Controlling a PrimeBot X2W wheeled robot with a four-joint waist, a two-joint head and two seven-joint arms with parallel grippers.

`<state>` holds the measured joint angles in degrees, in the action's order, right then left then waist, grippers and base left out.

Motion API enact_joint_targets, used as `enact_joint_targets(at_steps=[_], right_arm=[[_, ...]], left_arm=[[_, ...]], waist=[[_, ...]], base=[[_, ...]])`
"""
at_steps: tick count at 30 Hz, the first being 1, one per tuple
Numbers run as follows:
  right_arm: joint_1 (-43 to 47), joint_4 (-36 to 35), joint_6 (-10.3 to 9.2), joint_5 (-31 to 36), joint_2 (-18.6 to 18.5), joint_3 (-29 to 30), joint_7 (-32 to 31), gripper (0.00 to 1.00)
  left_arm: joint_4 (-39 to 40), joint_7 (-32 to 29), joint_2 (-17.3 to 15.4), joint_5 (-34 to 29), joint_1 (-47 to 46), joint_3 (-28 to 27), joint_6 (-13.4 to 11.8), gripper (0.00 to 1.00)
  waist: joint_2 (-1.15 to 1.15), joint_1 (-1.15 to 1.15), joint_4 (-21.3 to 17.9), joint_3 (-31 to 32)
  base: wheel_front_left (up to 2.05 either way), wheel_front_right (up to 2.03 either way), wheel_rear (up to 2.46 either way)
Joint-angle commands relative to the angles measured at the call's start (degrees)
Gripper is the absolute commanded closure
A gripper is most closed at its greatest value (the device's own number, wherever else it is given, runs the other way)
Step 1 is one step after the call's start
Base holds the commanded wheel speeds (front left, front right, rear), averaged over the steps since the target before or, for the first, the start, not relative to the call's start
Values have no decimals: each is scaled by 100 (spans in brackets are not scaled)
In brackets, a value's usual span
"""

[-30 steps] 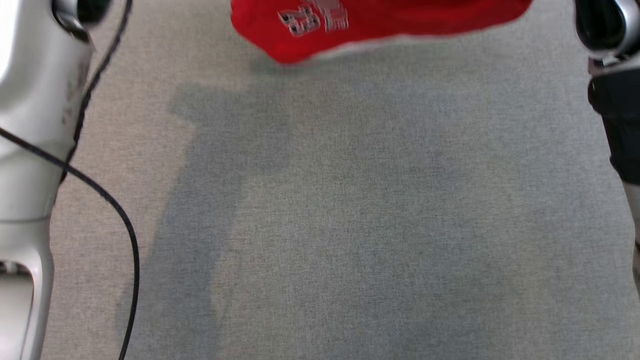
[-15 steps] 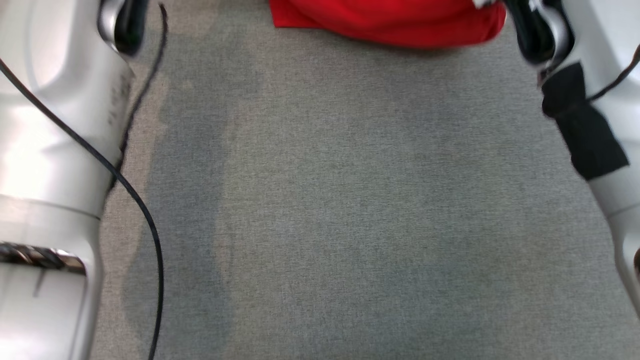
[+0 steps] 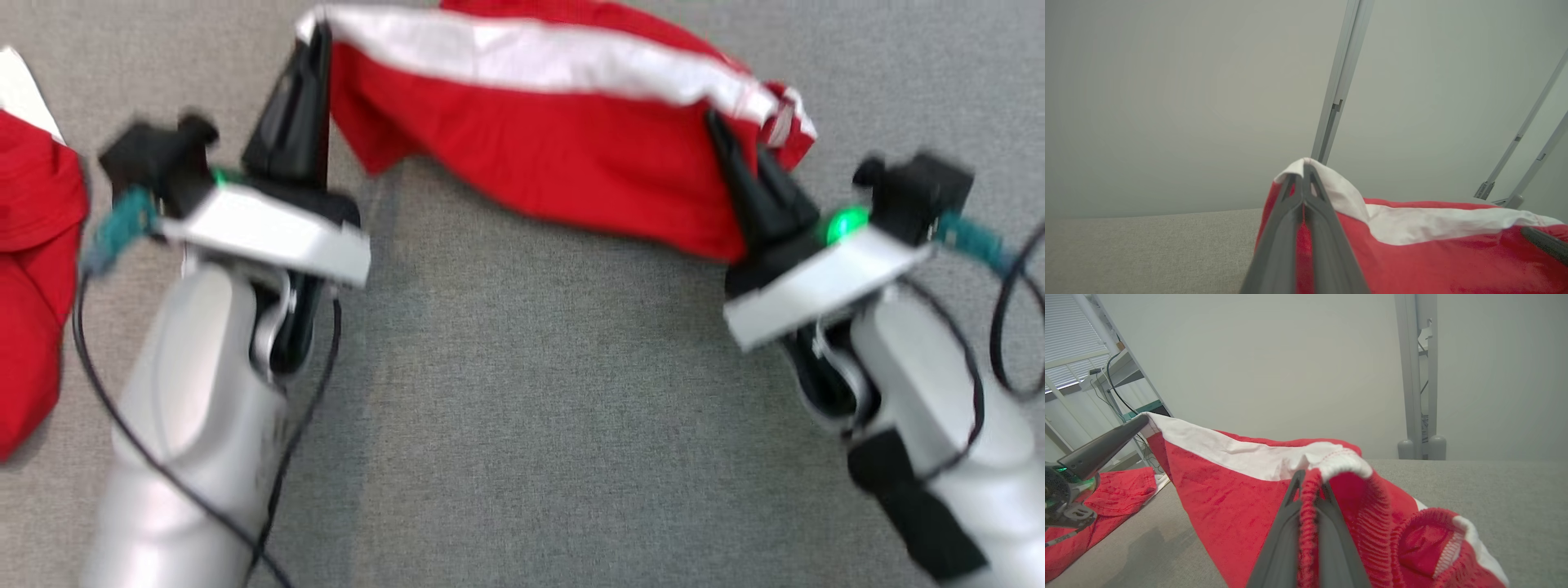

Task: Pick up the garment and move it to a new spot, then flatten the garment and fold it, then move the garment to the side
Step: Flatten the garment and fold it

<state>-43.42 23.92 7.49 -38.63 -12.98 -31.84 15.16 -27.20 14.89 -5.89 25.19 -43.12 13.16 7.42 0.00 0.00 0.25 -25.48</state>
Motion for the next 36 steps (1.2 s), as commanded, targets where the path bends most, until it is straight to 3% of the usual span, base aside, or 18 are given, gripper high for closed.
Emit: enact_joint_targets(at_steps=[1,10,21,27,36], right_arm=[[413,-291,2,62,-66,81,12,100],[2510,-1617,2,354,-196,271,13,100],[3865,-2276,2,579,-255,475,13,100],[4148,-2347,2,633,-95,629,13,100],[3805,-2264,2,902,301,959,13,100]], left_arm=[[380,18,-11,-111,430,-126,7,100],[2156,18,14,-633,2653,-454,8,100],[2942,19,161,-855,4189,-579,-53,100],[3042,19,204,-898,4446,-555,-102,100],[2791,-35,-44,-933,3599,-355,-32,100]], waist=[[0,0,15,151],[0,0,42,774],[0,0,10,1310],[0,0,-29,1316],[0,0,-228,957]], base=[[0,0,0],[0,0,0],[0,0,0],[0,0,0],[0,0,0]])
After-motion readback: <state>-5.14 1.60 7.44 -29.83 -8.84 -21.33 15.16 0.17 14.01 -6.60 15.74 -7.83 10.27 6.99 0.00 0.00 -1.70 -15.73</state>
